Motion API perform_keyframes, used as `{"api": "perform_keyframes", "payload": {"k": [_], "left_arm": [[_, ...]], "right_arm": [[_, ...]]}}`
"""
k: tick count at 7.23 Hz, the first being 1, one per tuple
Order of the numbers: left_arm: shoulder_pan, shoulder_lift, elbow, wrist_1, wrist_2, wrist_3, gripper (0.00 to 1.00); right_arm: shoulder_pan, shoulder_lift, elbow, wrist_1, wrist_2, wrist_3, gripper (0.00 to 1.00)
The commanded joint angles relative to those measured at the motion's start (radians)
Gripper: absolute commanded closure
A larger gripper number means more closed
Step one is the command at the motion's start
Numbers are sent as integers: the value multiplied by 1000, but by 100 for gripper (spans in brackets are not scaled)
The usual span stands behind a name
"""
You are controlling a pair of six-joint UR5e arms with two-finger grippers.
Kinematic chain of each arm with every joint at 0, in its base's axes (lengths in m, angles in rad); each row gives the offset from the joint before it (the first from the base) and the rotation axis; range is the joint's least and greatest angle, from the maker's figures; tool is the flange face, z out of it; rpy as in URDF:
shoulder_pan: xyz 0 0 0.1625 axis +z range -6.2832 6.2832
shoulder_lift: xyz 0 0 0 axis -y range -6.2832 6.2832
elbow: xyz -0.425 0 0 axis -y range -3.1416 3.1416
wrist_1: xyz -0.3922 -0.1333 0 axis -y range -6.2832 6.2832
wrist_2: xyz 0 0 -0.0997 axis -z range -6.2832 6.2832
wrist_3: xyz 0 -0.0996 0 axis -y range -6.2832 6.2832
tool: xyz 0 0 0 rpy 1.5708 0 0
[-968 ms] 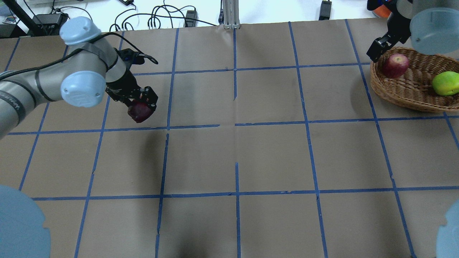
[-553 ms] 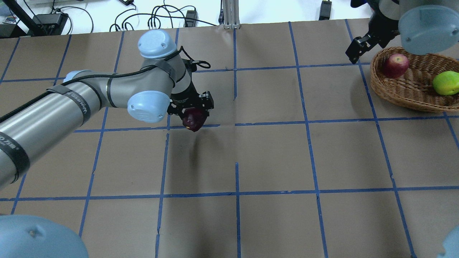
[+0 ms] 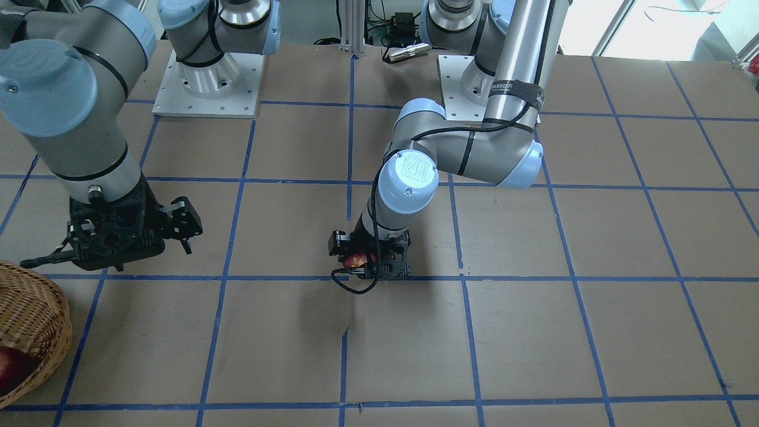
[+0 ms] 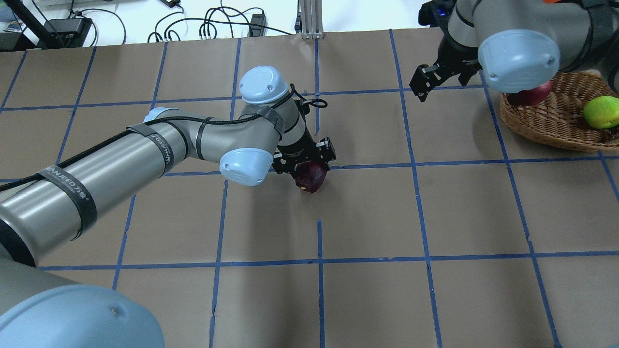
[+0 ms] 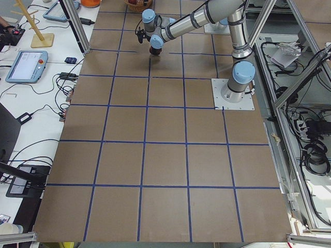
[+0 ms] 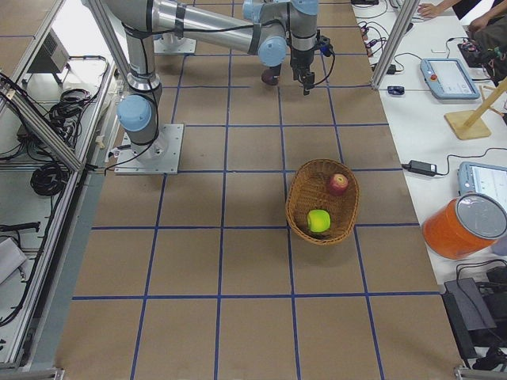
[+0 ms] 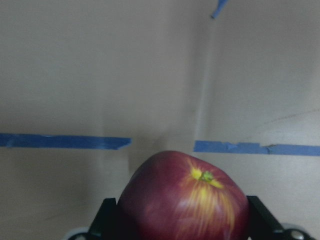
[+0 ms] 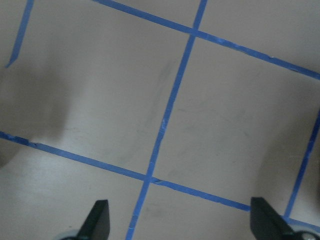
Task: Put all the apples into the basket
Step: 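Carry the dark red apple to the table center with the left gripper and release it, then withdraw the left gripper while the right gripper moves over the dark red apple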
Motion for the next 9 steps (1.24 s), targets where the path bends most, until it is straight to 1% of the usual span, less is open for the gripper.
{"api": "perform_keyframes", "payload": {"k": [1,2,3,4,5,6,7,8,9], "left_arm": [[19,32,11,-15,-8,4,0],[45,66,14,-59,-8,5,0],[65,114,15,-132,-10,11,0],[90,176,16,-198,-5,23,0],[137,250,25,-310,7,92,0],[171,330,53,-470,72,130,0],[171,411,67,-619,198,178,0],[173,489,71,-692,243,195,0],[174,549,82,-720,269,197,0]], "right_arm": [[7,-1,24,-3,72,49,0],[9,2,37,-3,77,89,0],[12,-1,58,-3,77,114,0],[23,-2,78,-28,77,129,0],[49,1,89,-40,85,196,0],[87,2,100,-69,123,306,0],[115,19,121,-100,120,388,0],[159,28,155,-162,122,472,0],[211,56,185,-263,120,567,0]]}}
